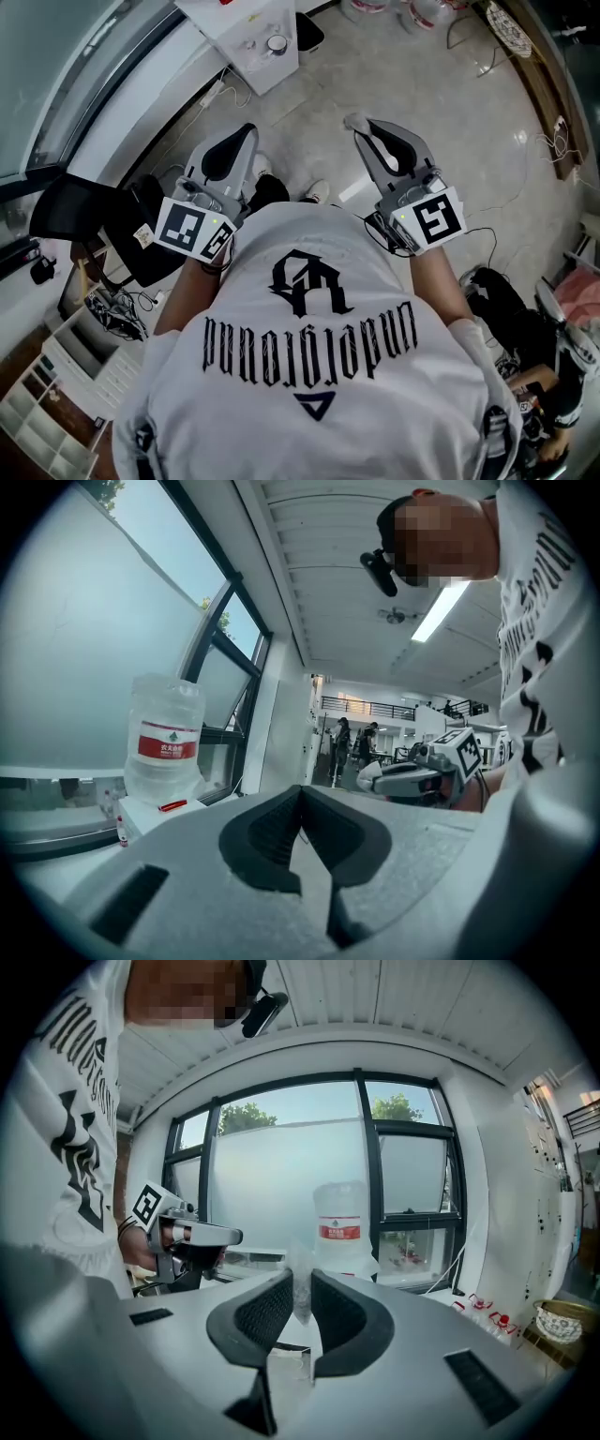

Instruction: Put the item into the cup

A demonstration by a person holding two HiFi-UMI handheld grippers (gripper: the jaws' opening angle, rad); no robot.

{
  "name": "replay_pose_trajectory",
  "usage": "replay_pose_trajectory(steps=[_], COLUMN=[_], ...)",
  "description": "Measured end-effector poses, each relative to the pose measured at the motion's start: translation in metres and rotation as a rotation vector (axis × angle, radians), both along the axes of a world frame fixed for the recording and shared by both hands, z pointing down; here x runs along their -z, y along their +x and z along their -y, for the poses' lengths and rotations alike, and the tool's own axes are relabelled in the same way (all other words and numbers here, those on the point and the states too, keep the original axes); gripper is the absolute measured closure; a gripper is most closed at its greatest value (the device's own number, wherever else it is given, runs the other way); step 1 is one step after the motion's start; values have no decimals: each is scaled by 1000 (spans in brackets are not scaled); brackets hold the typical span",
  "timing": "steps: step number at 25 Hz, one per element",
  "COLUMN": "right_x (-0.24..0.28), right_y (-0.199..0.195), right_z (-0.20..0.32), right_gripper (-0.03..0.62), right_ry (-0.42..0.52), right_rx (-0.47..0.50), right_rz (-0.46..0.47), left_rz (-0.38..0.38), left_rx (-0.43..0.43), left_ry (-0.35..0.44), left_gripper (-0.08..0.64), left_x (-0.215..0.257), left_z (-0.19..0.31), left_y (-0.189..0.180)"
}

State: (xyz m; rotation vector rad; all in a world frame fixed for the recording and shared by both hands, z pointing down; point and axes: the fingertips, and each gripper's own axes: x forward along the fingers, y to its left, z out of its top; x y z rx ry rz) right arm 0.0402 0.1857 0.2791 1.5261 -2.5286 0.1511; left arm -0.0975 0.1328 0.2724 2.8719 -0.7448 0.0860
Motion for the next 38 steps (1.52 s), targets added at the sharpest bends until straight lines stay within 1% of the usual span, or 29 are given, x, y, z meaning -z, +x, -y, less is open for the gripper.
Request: replay_pose_trajectory(steps=[5, 8, 13, 18, 27, 31, 34, 38], right_x=[-5, -4, 3, 6, 6, 8, 8, 5], right_y=[0, -6, -31, -61, -105, -117, -121, -117], right_z=[18, 37, 70, 105, 158, 176, 188, 203], right_gripper=[528, 529, 529, 529, 528, 529, 529, 529], right_ry=[-32, -34, -17, -18, -27, -8, -6, -9], right_rx=[-22, -37, -49, -71, -80, -81, -71, -54], right_rz=[-6, -9, -61, -58, -82, -93, -92, -90], left_rz=[-6, -2, -12, -18, -38, -45, -48, -51], left_rx=[-45, -83, -133, -165, -187, -169, -155, -145], left_ry=[1, 16, 26, 37, 27, 19, 10, 6], left_gripper=[548, 548, 548, 548, 548, 548, 548, 548], left_x=[1, 2, 8, 13, 8, 5, 2, 0], left_z=[19, 35, 69, 105, 151, 168, 179, 190], left_y=[2, 1, -13, -37, -82, -97, -101, -97])
